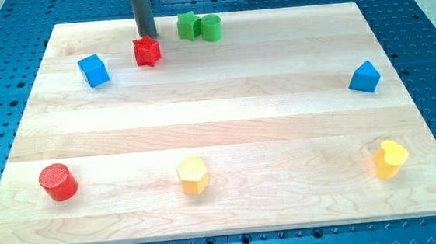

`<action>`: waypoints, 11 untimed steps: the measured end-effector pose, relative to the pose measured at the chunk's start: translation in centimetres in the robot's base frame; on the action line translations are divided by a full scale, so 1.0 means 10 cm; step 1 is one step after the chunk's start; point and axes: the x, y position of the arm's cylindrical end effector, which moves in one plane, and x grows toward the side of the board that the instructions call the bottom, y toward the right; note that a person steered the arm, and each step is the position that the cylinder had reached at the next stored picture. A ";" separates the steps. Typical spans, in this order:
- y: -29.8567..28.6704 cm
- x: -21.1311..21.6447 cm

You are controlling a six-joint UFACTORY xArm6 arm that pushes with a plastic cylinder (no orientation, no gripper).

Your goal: Put the yellow hexagon at the top right corner of the board

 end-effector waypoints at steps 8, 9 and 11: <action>1.44 2.70; 1.52 3.53; 0.75 3.07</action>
